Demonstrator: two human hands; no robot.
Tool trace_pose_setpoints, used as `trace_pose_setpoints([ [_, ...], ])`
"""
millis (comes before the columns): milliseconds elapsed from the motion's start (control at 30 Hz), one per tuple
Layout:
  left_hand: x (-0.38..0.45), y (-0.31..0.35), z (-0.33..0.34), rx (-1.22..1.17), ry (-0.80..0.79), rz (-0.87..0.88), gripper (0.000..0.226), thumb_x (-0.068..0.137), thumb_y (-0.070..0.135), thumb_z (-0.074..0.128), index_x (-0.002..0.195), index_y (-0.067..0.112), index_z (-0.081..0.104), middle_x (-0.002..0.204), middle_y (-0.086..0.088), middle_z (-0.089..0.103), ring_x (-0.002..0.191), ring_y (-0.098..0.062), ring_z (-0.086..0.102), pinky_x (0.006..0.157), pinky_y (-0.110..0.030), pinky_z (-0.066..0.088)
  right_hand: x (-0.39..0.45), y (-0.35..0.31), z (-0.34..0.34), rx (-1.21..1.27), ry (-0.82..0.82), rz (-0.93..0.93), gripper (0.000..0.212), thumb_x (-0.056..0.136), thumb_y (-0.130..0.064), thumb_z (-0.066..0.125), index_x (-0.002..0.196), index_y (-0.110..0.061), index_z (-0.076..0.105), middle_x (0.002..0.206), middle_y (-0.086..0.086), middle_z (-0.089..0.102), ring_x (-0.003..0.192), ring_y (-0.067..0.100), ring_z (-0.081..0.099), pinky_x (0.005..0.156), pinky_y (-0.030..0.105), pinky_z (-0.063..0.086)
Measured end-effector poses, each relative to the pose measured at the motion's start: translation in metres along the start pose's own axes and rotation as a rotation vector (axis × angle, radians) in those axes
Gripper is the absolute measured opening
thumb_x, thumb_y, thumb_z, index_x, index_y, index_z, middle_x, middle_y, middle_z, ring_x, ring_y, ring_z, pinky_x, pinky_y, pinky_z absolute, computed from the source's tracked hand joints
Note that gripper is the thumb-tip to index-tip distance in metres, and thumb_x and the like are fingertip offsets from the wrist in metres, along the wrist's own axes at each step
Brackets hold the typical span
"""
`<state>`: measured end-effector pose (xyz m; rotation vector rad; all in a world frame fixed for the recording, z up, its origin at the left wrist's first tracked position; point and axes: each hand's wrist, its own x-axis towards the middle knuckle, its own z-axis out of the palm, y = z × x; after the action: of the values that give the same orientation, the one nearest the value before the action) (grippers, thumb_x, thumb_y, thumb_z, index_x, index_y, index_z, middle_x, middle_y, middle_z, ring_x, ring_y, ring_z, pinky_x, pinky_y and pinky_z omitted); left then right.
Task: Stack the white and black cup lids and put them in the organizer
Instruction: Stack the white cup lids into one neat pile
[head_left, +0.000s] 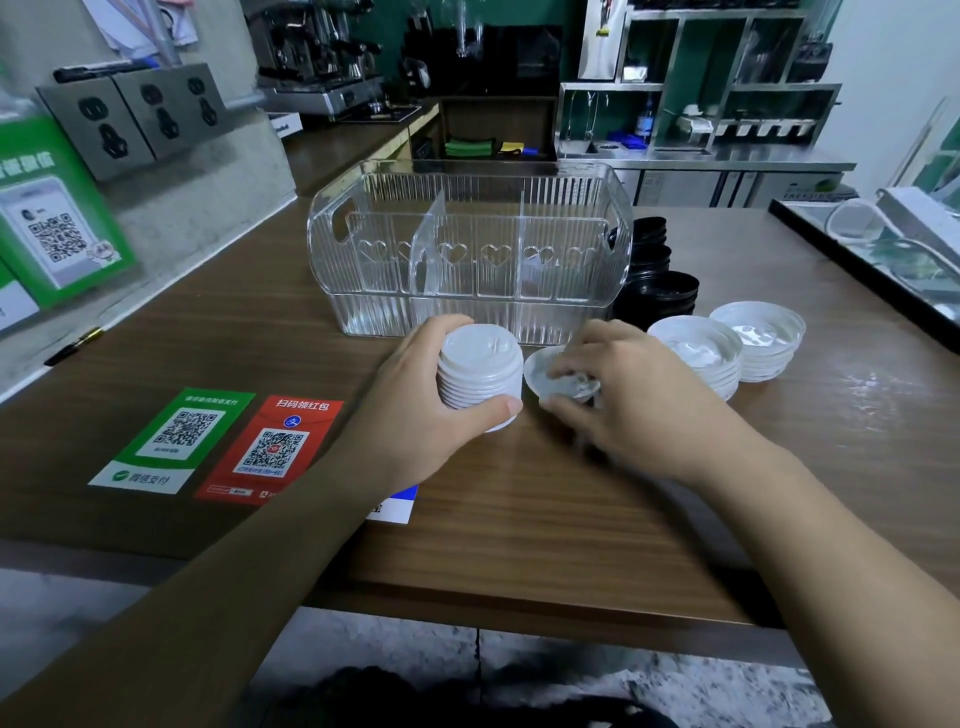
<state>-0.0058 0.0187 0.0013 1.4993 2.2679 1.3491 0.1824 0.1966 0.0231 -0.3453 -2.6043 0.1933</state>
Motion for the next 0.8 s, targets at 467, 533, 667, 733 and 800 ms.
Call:
trace_pose_setpoints([
  [467,-0.001,0.003,0.0,-0.013,-0.007,-0.012,0.078,0.085,0.05,0.098,0.15,0.041,0.056,0.141,0.024,0.062,0.132,0.003,0.058,0.106,-0.016,0.043,0.003,-0.003,0.003,-0.068,0.092,0.009,0.017,0.094,-0.018,0.079,0.078,-0.017,0.072,0.081,-0.001,0.061,0.08,0.028,0.056,0.075,0.048,0.053],
  [533,-0.001,0.003,0.0,-0.019,-0.018,0.0,0.078,0.085,0.049,0.099,0.15,0.042,0.056,0.141,0.024,0.063,0.132,0.001,0.06,0.11,-0.024,0.047,0.005,-0.007,-0.006,0.011,0.221,0.058,0.016,0.099,-0.018,0.076,0.084,-0.015,0.072,0.084,0.0,0.061,0.081,0.027,0.055,0.076,0.044,0.049],
  [667,-0.004,0.008,0.001,-0.027,-0.072,0.026,0.082,0.083,0.046,0.101,0.152,0.043,0.055,0.142,0.025,0.064,0.135,0.004,0.059,0.116,-0.028,0.049,0.004,-0.017,-0.023,0.285,0.372,0.25,0.024,0.111,-0.029,0.066,0.09,-0.017,0.065,0.076,-0.003,0.062,0.071,0.017,0.055,0.066,0.025,0.04],
  [733,-0.005,0.01,0.001,-0.042,-0.108,0.045,0.086,0.082,0.047,0.102,0.153,0.045,0.054,0.142,0.028,0.064,0.136,0.003,0.06,0.118,-0.031,0.049,0.003,-0.021,-0.027,0.398,0.397,0.292,0.025,0.113,-0.03,0.061,0.092,-0.017,0.064,0.074,0.0,0.063,0.069,0.016,0.055,0.063,0.021,0.04],
  [800,-0.005,0.01,0.001,-0.046,-0.139,0.061,0.091,0.081,0.049,0.102,0.156,0.047,0.051,0.142,0.031,0.064,0.137,0.003,0.061,0.119,-0.035,0.05,0.004,-0.022,-0.029,0.496,0.425,0.315,0.026,0.115,-0.029,0.058,0.094,-0.014,0.064,0.079,0.003,0.066,0.073,0.019,0.058,0.066,0.026,0.044],
])
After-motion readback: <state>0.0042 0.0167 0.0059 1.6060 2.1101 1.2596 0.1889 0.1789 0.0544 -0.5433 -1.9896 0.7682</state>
